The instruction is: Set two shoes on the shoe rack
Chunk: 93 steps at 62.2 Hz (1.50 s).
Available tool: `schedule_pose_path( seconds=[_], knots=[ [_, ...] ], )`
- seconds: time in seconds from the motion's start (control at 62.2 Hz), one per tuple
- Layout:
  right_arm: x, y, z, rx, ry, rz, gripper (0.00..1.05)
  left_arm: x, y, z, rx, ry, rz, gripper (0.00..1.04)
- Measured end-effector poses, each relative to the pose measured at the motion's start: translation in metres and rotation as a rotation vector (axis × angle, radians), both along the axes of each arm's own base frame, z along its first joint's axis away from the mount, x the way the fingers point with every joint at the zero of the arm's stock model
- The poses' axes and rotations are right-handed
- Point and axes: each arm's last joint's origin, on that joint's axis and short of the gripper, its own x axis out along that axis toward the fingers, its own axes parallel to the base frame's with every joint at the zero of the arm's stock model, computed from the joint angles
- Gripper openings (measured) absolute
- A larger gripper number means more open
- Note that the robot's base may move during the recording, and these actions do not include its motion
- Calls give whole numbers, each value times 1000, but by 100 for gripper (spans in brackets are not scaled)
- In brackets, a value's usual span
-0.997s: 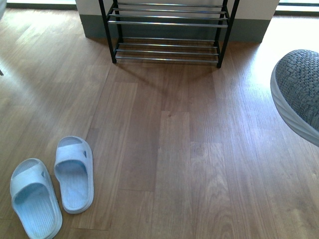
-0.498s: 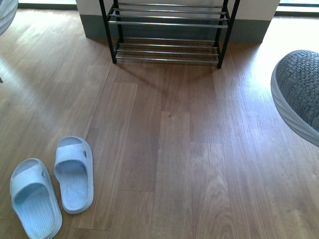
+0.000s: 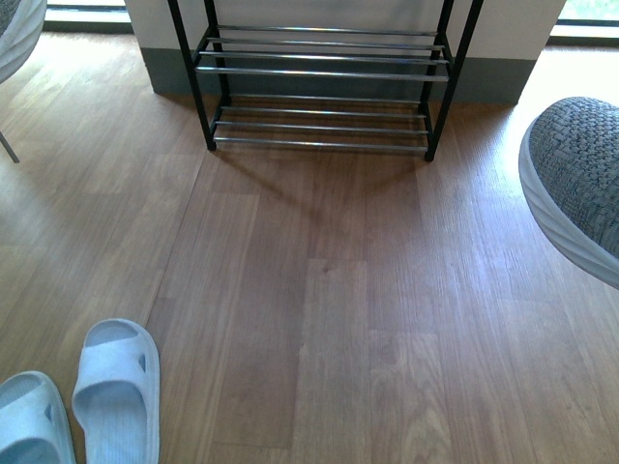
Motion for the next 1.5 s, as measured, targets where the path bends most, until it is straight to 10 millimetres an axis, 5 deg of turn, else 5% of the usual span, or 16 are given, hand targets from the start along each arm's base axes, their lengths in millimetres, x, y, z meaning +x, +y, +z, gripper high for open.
schedule_pose_path(
  seconds=[1.495],
  knots=[
    [0, -1, 0, -8, 2, -19, 1, -1, -1, -2, 0, 6, -11, 2]
  ],
)
